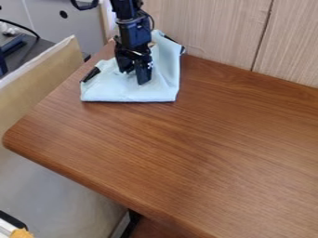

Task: Fold the cloth from top left to bottom right

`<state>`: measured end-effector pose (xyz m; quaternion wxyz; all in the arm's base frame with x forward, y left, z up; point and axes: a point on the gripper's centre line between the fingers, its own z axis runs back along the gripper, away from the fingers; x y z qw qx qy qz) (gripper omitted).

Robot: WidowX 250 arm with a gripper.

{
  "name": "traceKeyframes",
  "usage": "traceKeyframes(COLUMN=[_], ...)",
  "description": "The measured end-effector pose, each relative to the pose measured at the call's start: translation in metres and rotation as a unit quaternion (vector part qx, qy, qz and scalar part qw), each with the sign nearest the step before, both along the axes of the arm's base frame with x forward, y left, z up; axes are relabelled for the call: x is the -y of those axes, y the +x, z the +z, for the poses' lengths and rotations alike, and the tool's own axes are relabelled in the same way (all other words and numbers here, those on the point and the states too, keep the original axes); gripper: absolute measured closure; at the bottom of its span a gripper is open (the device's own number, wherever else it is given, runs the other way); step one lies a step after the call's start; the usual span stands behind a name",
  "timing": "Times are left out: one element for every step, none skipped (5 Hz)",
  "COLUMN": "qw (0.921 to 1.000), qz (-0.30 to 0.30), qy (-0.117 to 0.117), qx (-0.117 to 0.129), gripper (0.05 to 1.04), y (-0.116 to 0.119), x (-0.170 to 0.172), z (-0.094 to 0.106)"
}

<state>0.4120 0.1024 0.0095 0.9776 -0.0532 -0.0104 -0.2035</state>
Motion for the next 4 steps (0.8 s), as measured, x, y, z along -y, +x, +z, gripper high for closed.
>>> traceKeyframes(qw=[0.9997, 0.9989, 0.9964, 0.995], qz=[0.003, 0.001, -0.002, -0.013], qy=[0.005, 0.007, 0.007, 0.014], qx=[0.022, 0.046, 0.084, 0.099], gripper=[0.075, 0.08, 0.082, 0.082], y=[0.003, -0.003, -0.016, -0.033], x=[-0.001, 0.003, 0.005, 0.0], z=[0.023, 0.049, 0.086, 0.102])
